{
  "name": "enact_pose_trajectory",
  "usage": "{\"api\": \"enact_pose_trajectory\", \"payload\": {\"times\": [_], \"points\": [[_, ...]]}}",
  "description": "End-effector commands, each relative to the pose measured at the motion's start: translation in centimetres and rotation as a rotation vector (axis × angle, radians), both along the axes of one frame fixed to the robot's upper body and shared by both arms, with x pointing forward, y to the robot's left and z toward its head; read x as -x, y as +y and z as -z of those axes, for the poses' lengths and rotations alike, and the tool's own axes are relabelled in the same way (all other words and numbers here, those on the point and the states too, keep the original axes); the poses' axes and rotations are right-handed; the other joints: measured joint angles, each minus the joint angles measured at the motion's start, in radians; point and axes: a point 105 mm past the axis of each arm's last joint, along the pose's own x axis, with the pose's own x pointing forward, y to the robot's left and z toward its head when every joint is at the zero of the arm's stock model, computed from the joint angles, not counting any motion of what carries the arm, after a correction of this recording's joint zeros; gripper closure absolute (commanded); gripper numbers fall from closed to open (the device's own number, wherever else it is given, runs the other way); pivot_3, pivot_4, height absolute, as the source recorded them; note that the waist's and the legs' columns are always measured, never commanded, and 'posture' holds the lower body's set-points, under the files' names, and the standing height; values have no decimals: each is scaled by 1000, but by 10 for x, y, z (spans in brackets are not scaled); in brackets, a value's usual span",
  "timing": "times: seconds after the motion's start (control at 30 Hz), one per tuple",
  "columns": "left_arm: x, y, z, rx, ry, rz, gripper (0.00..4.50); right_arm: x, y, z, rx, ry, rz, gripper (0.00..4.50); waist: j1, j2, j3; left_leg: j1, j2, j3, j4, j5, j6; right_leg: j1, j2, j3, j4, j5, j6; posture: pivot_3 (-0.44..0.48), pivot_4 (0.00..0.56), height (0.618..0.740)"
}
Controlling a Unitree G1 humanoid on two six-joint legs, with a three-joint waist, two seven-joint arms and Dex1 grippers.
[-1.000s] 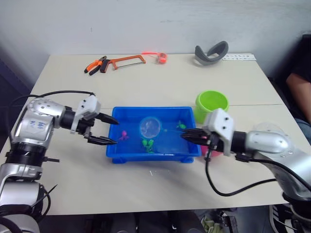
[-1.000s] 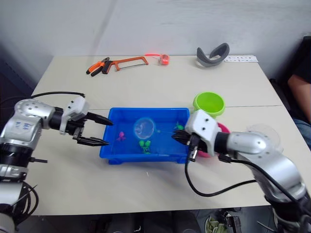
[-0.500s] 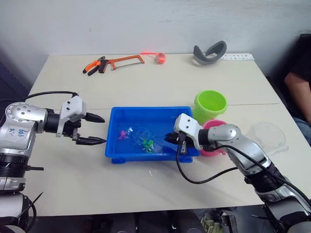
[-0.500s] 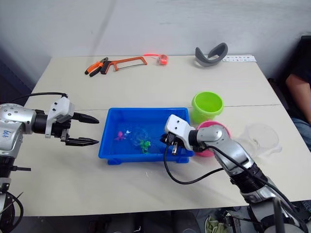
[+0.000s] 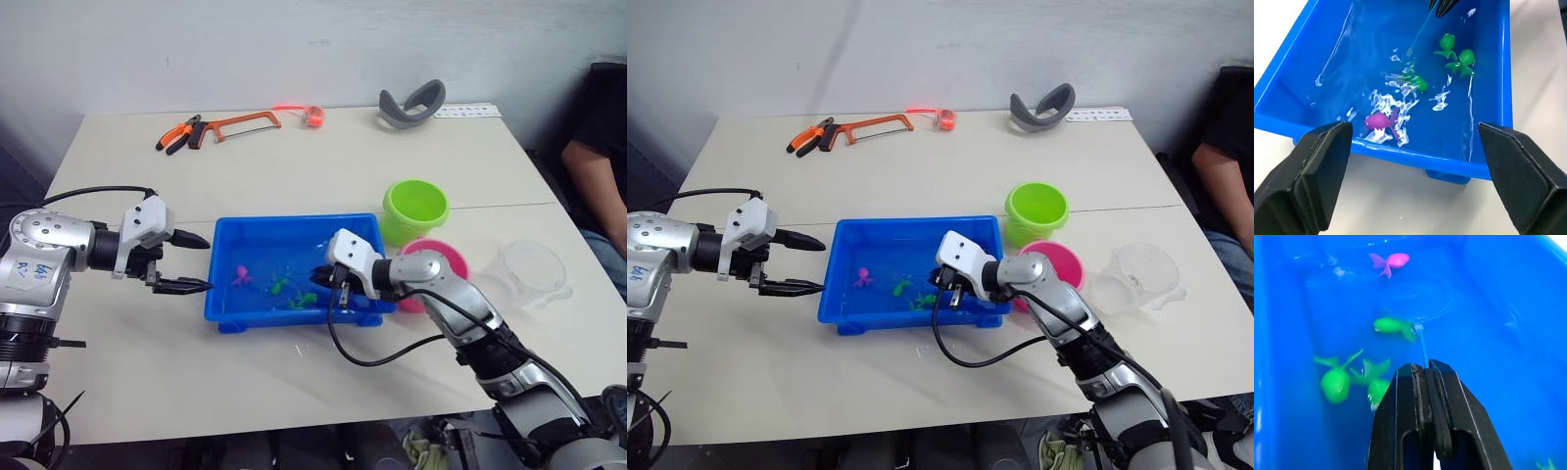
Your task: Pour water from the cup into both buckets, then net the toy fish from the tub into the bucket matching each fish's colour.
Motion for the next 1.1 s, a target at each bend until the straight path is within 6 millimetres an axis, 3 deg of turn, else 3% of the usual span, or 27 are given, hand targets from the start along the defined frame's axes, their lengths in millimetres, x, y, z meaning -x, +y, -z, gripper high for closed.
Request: {"api": "enact_pose_trajectory", "payload": {"times": [0.03,0.27,0.47,0.7,0.83,1.1], "points": [[-2,7,-12,1,-50,-20,48,2,5,-19,-64,-22,-9,4500,0,0,0,0,0,0,0,0,0,0,0,0,0,0,0,0,150,740],[-6,13,-12,-2,-53,-33,48,9,10,-29,-115,6,-26,4500,0,0,0,0,0,0,0,0,0,0,0,0,0,0,0,0,150,740],[-8,7,-16,40,-58,-16,48,17,2,-37,-136,21,-29,4500,0,0,0,0,0,0,0,0,0,0,-1,0,0,0,0,0,150,740],[-9,-22,-30,195,-25,50,48,35,-27,-57,-171,-3,5,4500,5,0,0,-1,-1,0,0,0,0,0,-1,0,0,0,0,0,150,740],[-7,-53,-34,286,23,157,48,54,-57,-77,-206,-43,82,4500,13,0,0,-1,-1,-2,-1,0,0,1,-1,-1,0,0,0,0,150,740],[-8,-106,-42,386,36,329,48,79,-103,-94,-193,-98,244,4500,23,0,0,-1,-1,-2,0,0,-1,1,1,1,0,0,0,0,150,740]]}}
